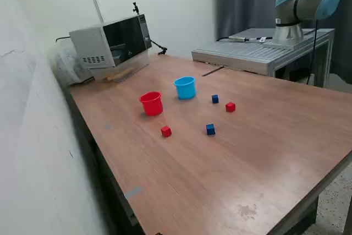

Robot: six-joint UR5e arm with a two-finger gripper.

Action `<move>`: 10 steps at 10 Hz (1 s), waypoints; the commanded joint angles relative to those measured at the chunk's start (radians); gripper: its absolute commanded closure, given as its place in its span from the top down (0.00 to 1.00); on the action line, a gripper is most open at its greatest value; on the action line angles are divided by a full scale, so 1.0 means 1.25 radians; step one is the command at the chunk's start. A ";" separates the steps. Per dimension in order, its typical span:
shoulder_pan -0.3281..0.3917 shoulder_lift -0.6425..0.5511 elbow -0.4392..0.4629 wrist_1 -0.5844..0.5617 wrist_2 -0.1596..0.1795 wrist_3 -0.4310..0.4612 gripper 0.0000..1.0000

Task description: Place red objects in the red bin, and blue objects in the blue bin.

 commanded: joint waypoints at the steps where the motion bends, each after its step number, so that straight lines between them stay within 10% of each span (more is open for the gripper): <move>1: 0.000 0.000 -0.004 -0.001 0.001 -0.004 1.00; 5: -0.001 0.004 -0.010 -0.011 0.004 -0.002 1.00; 10: 0.006 0.026 -0.015 -0.263 0.002 0.007 1.00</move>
